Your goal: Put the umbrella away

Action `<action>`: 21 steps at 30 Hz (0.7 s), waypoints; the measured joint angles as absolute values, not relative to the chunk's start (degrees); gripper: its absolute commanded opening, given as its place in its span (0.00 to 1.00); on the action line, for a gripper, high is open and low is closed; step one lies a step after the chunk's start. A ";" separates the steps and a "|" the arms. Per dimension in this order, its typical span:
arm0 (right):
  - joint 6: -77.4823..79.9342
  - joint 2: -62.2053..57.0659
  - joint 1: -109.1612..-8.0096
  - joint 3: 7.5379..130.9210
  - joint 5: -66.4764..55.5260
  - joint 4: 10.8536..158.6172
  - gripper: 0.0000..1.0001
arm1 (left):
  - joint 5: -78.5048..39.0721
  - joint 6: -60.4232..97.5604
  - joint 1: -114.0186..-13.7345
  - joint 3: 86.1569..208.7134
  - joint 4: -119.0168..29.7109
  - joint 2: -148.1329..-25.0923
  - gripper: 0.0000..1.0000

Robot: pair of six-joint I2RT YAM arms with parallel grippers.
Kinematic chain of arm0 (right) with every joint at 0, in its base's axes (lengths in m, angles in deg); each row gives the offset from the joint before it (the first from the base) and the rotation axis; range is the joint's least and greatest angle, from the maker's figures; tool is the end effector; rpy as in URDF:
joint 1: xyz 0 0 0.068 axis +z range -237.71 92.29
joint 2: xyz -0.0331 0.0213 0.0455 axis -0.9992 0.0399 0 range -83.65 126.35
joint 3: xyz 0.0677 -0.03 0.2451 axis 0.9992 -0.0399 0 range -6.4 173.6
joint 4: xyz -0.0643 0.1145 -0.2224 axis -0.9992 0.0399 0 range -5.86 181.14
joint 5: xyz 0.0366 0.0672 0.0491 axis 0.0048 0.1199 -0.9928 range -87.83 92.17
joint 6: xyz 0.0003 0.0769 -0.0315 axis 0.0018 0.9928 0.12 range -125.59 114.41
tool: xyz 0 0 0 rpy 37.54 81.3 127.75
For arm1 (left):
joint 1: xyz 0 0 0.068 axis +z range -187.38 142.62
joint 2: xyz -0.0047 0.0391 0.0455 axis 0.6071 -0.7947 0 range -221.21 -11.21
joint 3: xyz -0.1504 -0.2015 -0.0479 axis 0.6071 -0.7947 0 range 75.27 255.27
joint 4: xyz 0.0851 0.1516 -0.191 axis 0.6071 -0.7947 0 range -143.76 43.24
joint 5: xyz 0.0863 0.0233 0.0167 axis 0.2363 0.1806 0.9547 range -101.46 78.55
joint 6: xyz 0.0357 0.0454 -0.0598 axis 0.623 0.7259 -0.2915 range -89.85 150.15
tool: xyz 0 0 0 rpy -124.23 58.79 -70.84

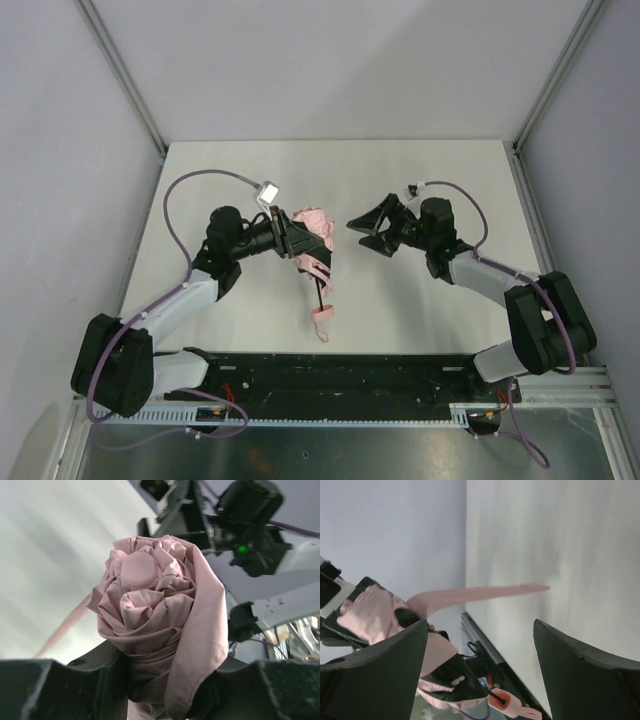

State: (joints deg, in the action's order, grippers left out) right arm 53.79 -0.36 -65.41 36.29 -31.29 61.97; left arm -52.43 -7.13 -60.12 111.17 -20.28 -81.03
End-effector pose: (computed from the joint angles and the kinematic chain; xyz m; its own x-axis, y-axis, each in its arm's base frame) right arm 0.3005 0.1666 0.2042 -0.8379 0.4323 -0.3333 -0.1561 0.3953 0.9052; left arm 0.2552 -0.1586 0.2433 -0.6350 -0.2296 -0.7376 0.6371 0.3843 -0.6681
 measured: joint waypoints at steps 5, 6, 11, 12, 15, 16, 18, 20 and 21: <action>67.07 -0.36 -62.96 31.66 -28.73 51.91 0.95 | -60.03 -6.91 -60.14 112.74 -18.68 -79.56 0.00; 69.68 -0.30 -62.19 30.94 -28.14 49.77 0.95 | -61.19 -6.93 -60.12 113.00 -18.46 -79.30 0.00; 81.41 2.17 -57.58 29.19 -24.18 37.46 0.98 | -65.50 -7.43 -60.14 114.18 -17.37 -77.99 0.00; 83.53 3.09 -56.60 28.97 -23.18 34.73 0.99 | -66.11 -7.54 -60.14 114.47 -17.22 -77.79 0.00; 89.78 6.43 -53.84 28.29 -20.12 26.65 0.99 | -67.38 -8.27 -60.14 115.01 -16.34 -77.36 0.00; 91.86 7.66 -52.91 28.14 -19.16 24.18 0.98 | -67.59 -8.51 -60.14 115.06 -15.93 -77.27 0.00; 95.07 9.65 -51.51 28.10 -17.54 20.55 0.94 | -67.86 -8.90 -60.14 115.06 -15.60 -77.09 0.00; 98.13 11.70 -50.04 28.07 -15.48 16.74 0.81 | -68.27 -9.12 -60.21 115.08 -15.25 -77.09 0.00; 99.27 12.42 -49.45 28.05 -14.46 15.39 0.71 | -68.45 -9.34 -60.23 115.08 -15.12 -77.09 0.00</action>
